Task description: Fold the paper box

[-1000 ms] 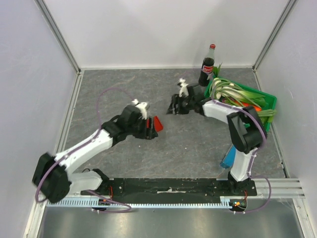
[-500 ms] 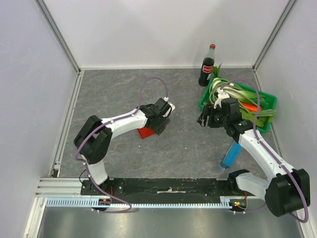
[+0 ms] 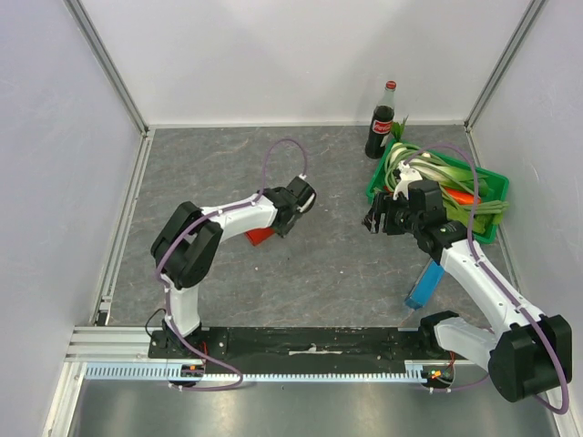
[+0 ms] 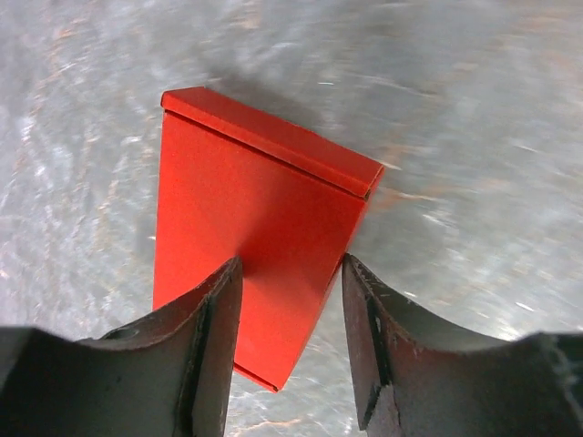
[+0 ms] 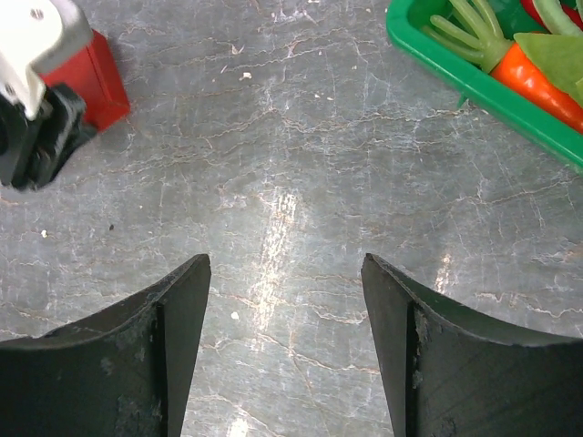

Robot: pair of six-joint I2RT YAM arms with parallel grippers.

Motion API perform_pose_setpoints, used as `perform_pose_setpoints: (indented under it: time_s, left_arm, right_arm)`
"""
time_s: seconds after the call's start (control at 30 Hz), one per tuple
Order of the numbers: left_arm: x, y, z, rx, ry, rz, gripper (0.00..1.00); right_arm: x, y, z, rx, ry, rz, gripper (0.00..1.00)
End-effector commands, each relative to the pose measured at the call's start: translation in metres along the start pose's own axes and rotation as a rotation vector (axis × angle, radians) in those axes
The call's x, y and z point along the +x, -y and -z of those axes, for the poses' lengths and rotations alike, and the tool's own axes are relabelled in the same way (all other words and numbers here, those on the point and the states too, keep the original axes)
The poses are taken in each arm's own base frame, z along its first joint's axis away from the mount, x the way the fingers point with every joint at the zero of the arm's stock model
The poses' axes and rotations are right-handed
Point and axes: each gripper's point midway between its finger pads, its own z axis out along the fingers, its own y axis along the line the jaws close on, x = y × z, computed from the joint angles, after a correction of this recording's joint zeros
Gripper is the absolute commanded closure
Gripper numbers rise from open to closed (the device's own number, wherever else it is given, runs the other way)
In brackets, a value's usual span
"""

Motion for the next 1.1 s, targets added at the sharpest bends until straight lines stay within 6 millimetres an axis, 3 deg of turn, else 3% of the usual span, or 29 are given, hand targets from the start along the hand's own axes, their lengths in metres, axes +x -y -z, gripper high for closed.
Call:
perform_pose_setpoints:
  time_s: [0.0,0.37,0.7,0.8,0.9,1.07]
  left_arm:
    - [0.026,-0.055,-0.021,-0.131,-0.124,0.118,0.48]
    - [0.067,-0.178,-0.047,-0.256,-0.246,0.324,0.48]
    - [0.129,-0.274,-0.054,-0.351,-0.323,0.522,0.46]
    - [0.141,-0.282,-0.056,-0.364,-0.344,0.54,0.46]
    - [0.167,-0.294,-0.058,-0.39,-0.398,0.569,0.45]
    - [0.177,-0.301,-0.057,-0.385,-0.384,0.602,0.44]
  right_arm:
    - [-0.005,0.0,0.0,-0.003,0.01,0.032,0.25]
    - [-0.008,-0.002,-0.007,-0.016,-0.018,0.058,0.25]
    - [-0.009,-0.006,-0.009,-0.041,-0.036,0.067,0.25]
    - [-0.006,-0.01,-0.009,-0.062,-0.051,0.058,0.25]
    - [-0.002,-0.01,-0.01,-0.069,-0.062,0.056,0.25]
    - [0.002,-0.008,-0.013,-0.067,-0.077,0.059,0.25]
